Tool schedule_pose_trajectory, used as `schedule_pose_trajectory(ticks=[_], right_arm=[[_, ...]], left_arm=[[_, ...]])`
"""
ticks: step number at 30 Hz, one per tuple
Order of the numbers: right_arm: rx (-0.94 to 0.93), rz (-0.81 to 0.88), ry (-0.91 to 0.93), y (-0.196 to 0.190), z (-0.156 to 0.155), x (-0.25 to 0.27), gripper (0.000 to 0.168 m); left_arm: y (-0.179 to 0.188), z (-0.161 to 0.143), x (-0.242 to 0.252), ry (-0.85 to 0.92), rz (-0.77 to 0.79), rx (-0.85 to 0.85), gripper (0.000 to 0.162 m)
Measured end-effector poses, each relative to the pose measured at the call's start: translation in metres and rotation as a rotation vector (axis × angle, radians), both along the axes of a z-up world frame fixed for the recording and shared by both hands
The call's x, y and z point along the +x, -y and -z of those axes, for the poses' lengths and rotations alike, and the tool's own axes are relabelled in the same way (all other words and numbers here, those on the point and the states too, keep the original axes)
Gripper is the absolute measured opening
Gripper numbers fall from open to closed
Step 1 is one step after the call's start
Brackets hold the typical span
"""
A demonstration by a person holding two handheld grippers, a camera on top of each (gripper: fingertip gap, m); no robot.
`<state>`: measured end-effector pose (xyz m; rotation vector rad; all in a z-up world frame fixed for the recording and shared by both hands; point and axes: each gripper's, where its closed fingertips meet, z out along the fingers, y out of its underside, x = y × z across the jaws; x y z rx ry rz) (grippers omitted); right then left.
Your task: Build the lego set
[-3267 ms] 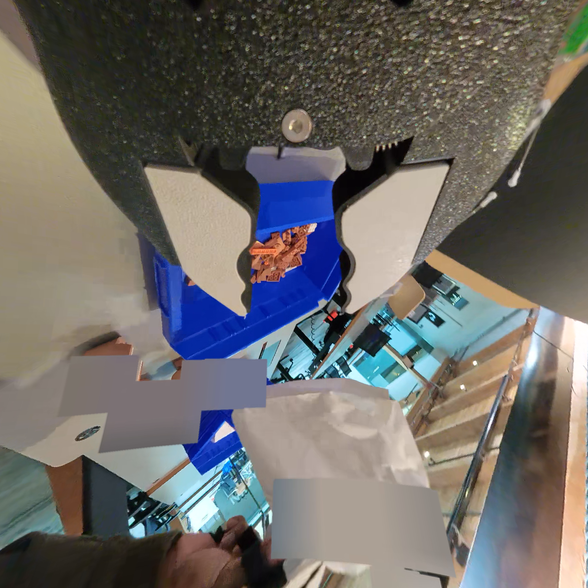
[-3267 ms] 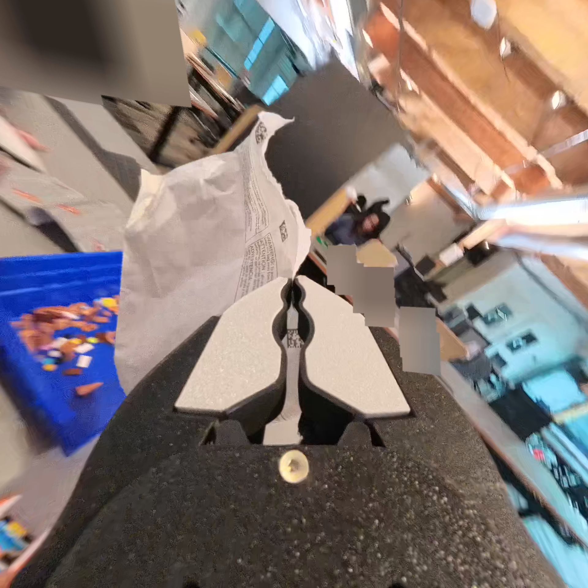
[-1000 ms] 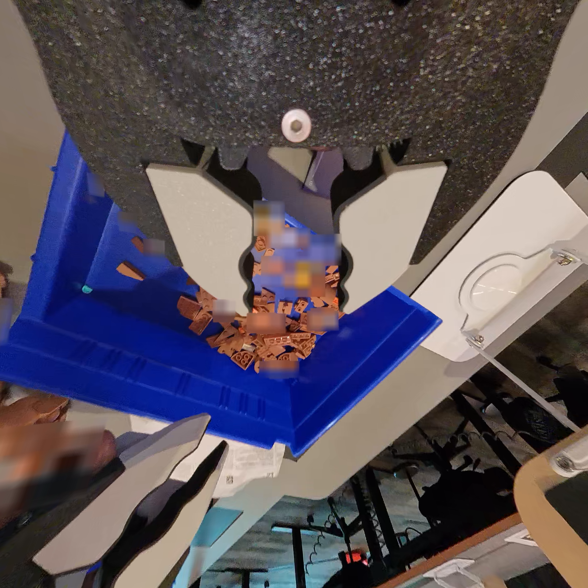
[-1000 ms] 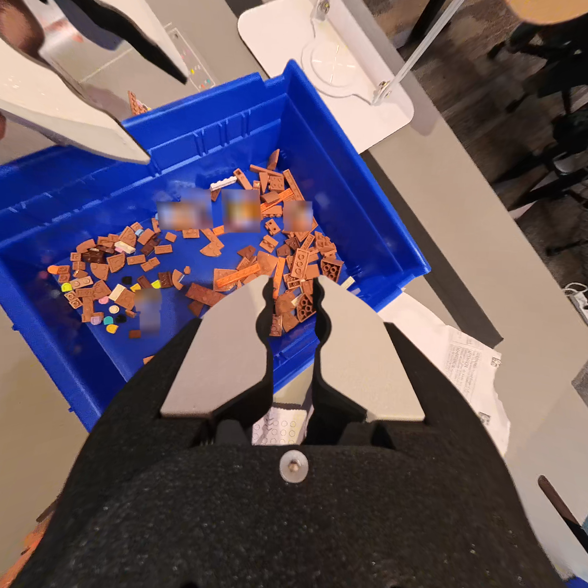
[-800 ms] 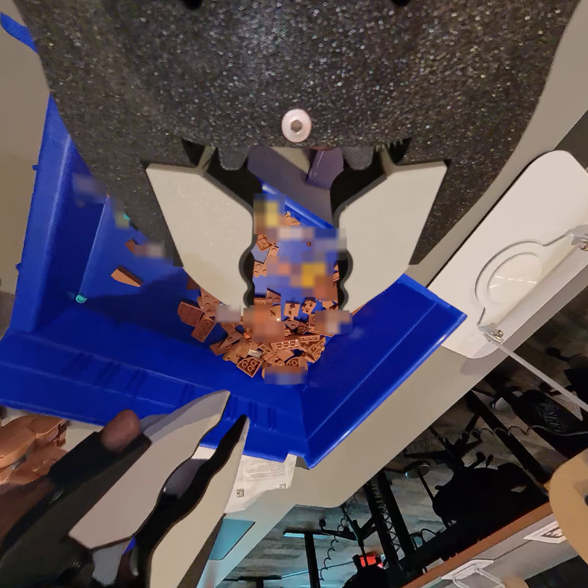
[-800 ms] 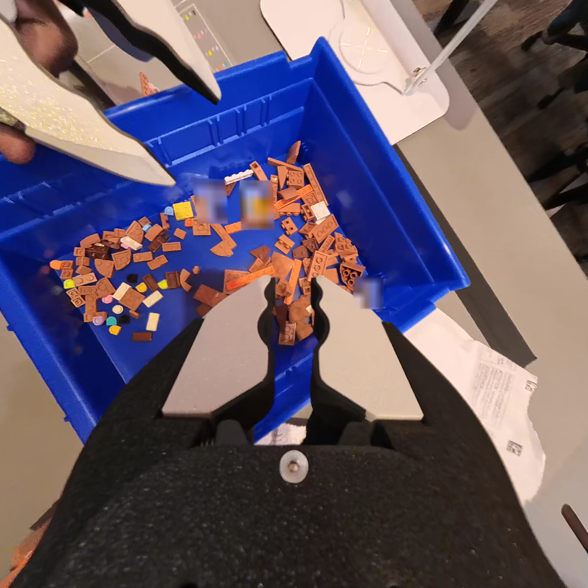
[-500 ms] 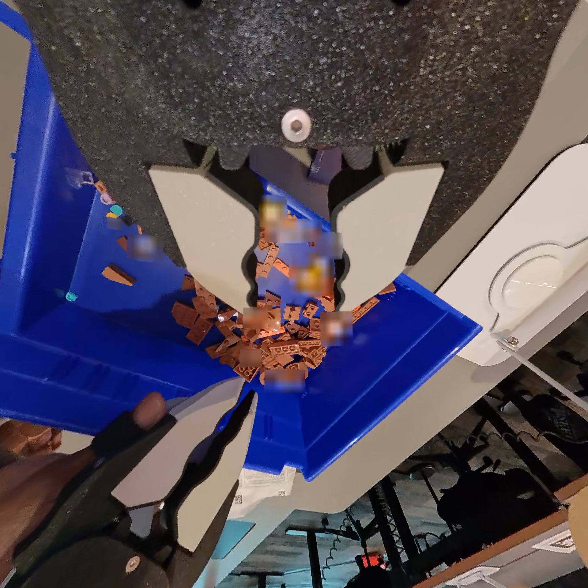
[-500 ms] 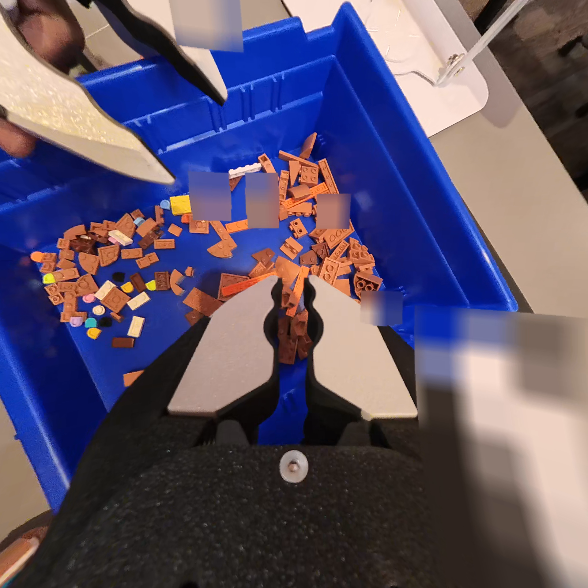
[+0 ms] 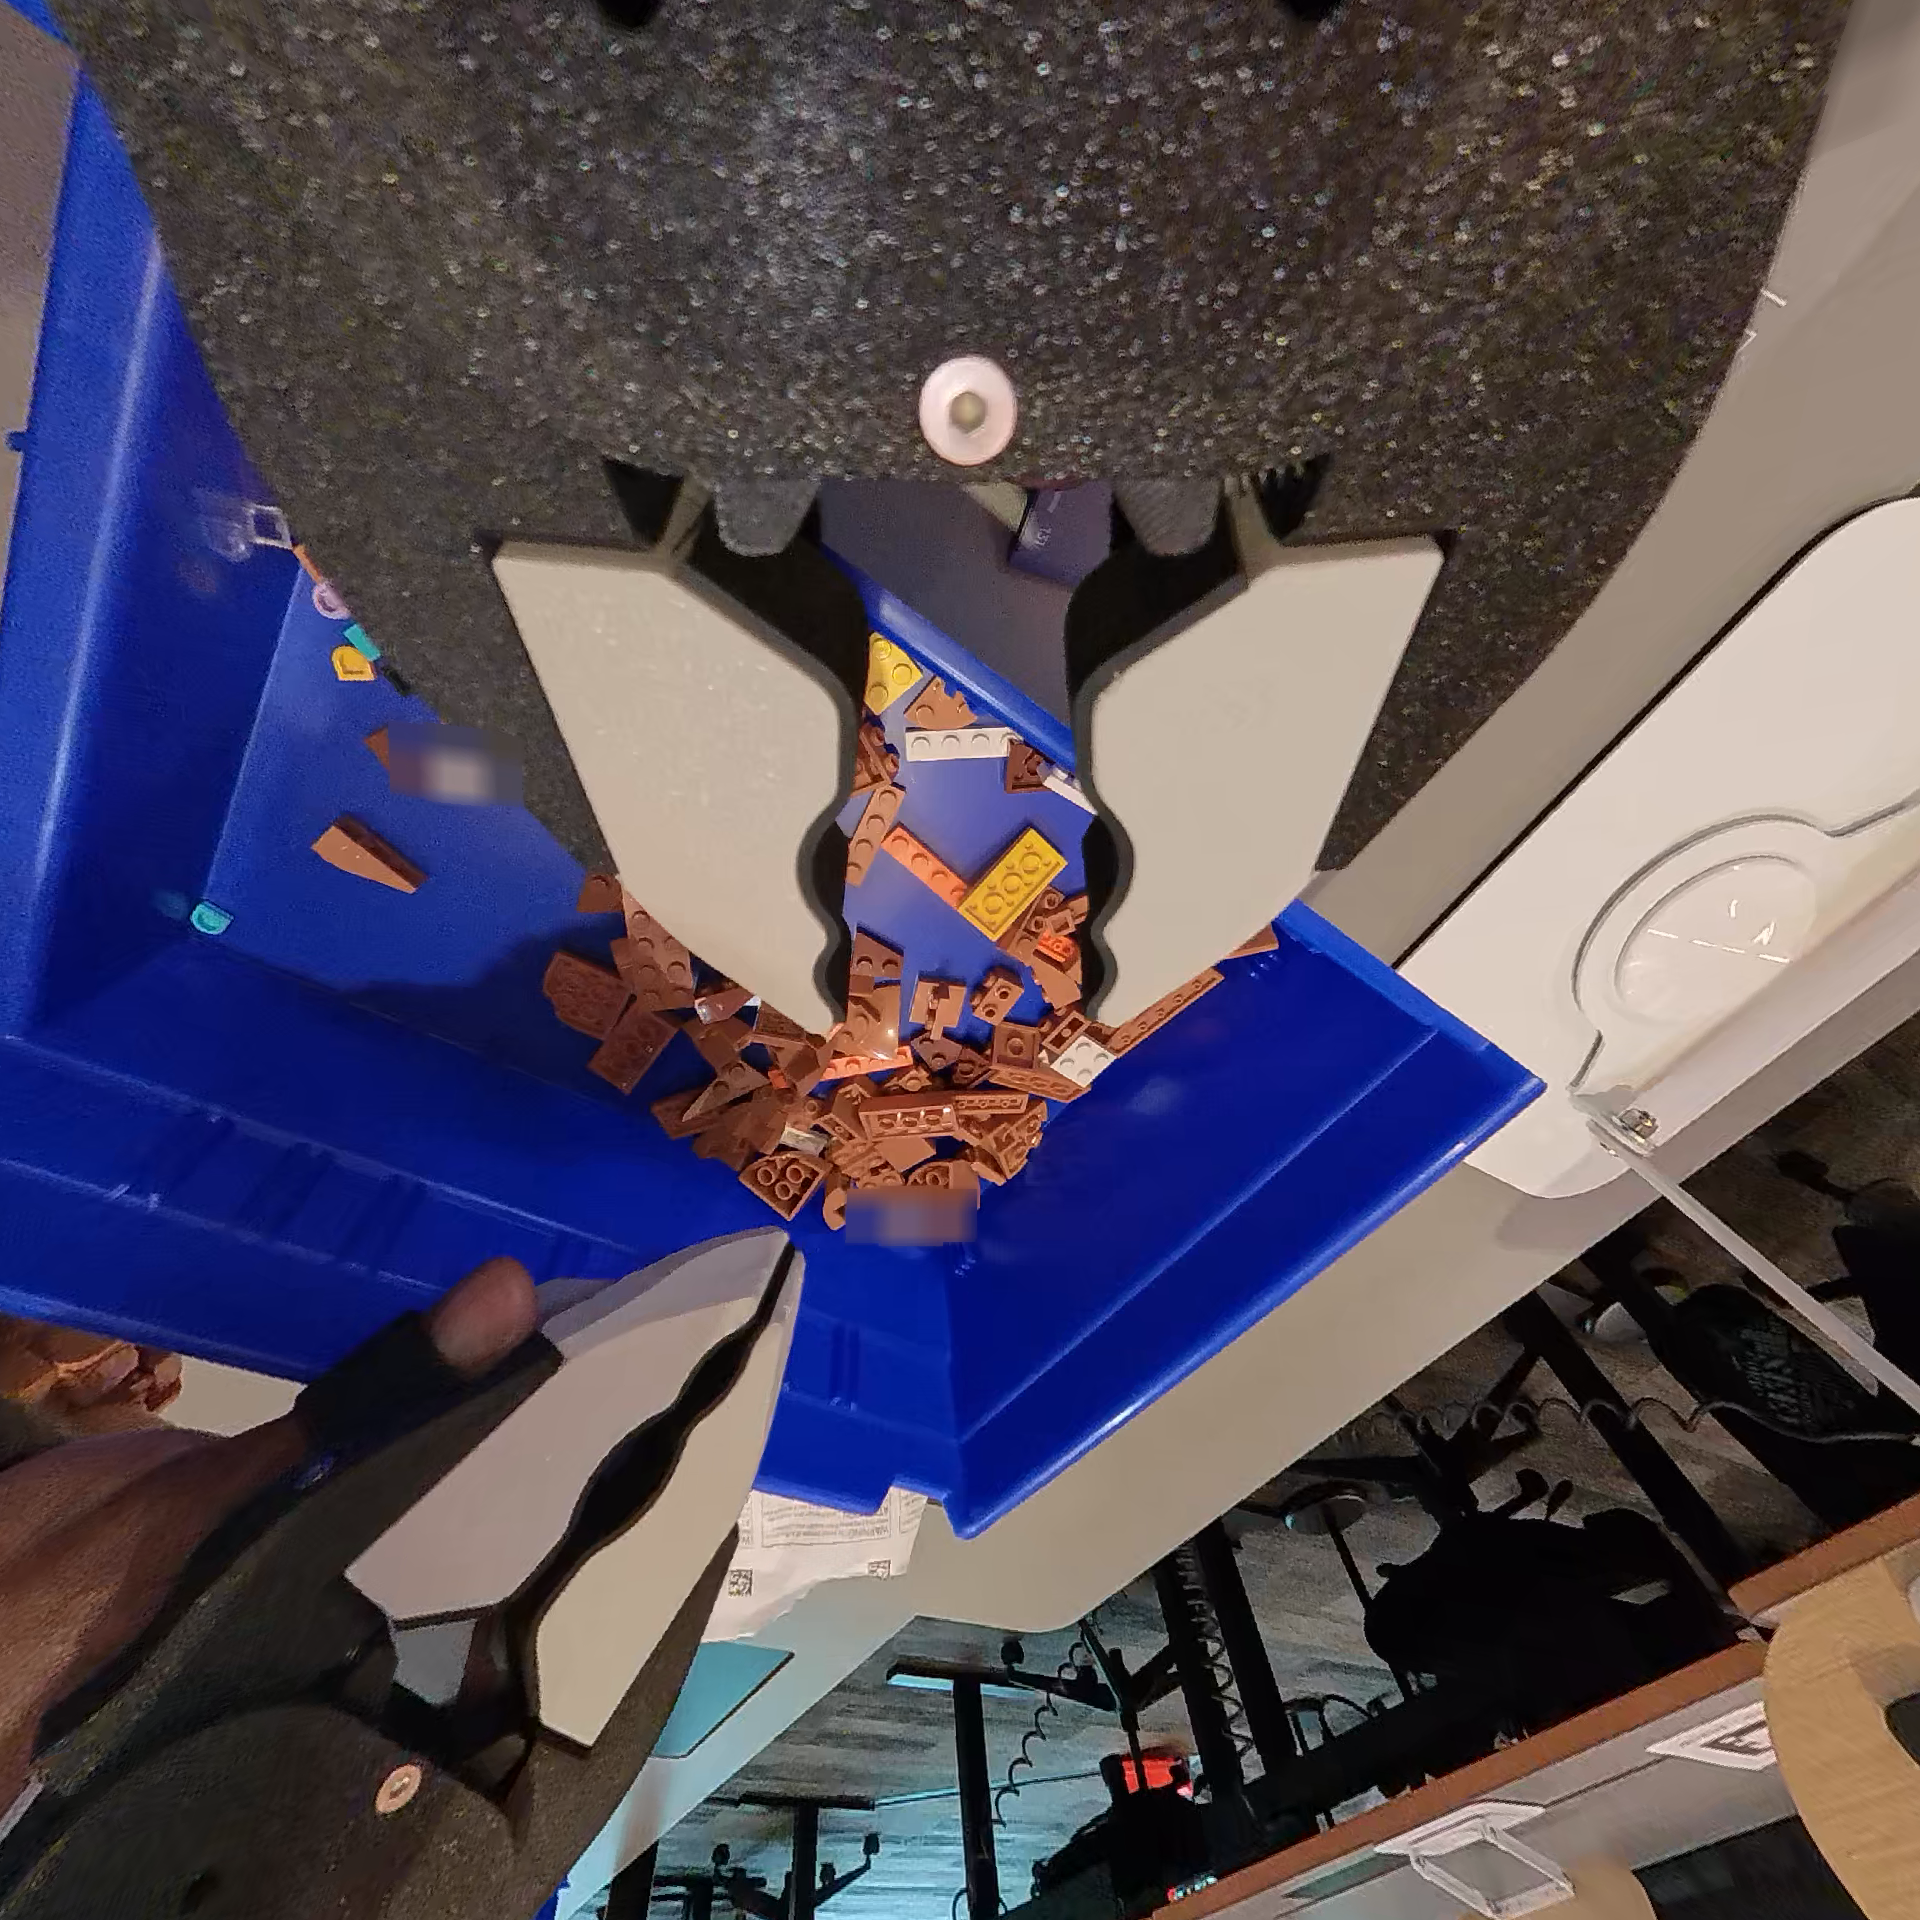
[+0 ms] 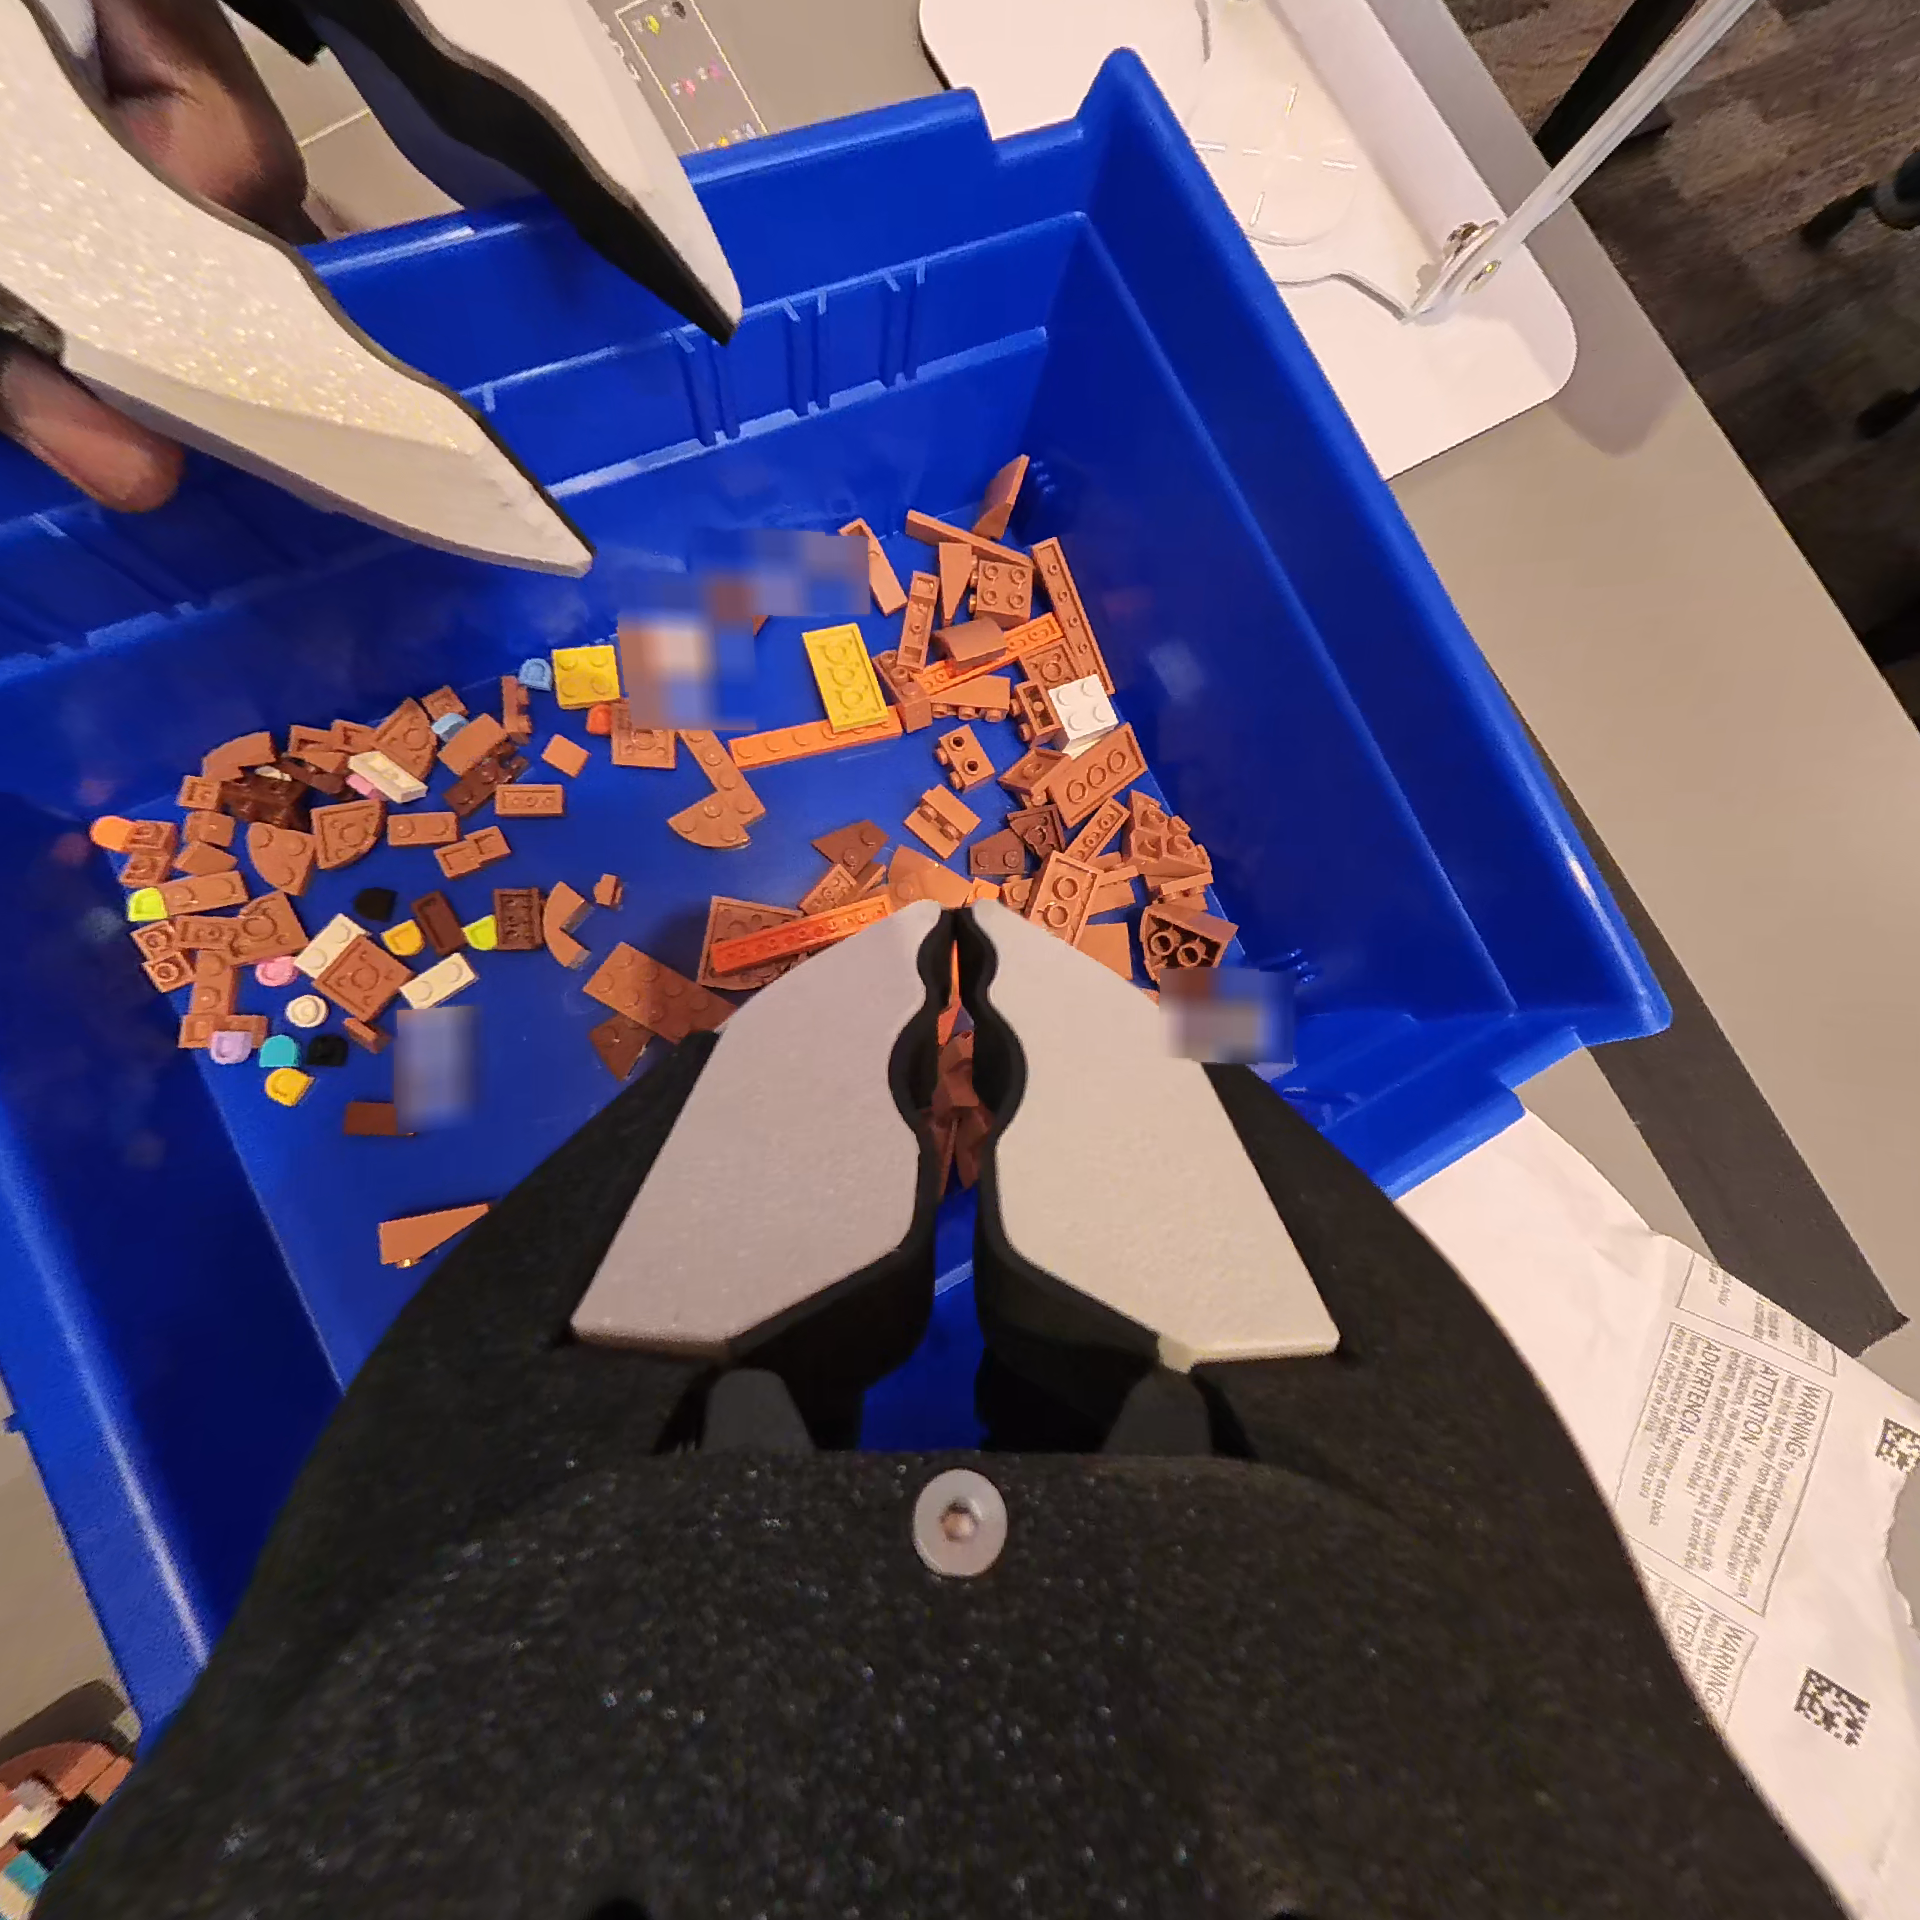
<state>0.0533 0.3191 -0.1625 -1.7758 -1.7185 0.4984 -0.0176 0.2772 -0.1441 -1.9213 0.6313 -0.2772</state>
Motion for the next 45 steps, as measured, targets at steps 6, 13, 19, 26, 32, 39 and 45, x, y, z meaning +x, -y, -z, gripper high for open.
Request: schedule_pose_trajectory(ticks=[6,13,19,26,32,39,45], right_arm=[[-0.001,-0.005,0.016,0.001,0.002,0.001,0.000],[-0.031,-0.008,0.001,0.002,0.002,0.001,0.000],[-0.073,-0.013,-0.007,0.004,0.003,0.001,0.000],[-0.098,-0.010,0.037,0.010,0.006,0.005,0.000],[-0.113,-0.033,0.042,0.023,-0.004,0.008,0.000],[-0.111,-0.059,0.056,0.045,-0.013,0.014,0.000],[-0.128,-0.136,0.086,0.077,-0.006,0.017,0.000]], left_arm=[[0.000,0.000,0.000,0.007,-0.008,0.002,0.042],[-0.001,-0.001,-0.001,0.013,-0.015,0.008,0.041],[0.000,-0.001,-0.001,0.011,-0.020,0.008,0.039],[0.002,0.001,-0.001,-0.016,-0.015,0.003,0.035],[0.014,0.003,0.001,-0.061,0.009,-0.012,0.032],[0.048,0.006,0.004,-0.125,0.049,-0.034,0.031],[0.090,0.004,0.012,-0.081,0.068,-0.037,0.030]])
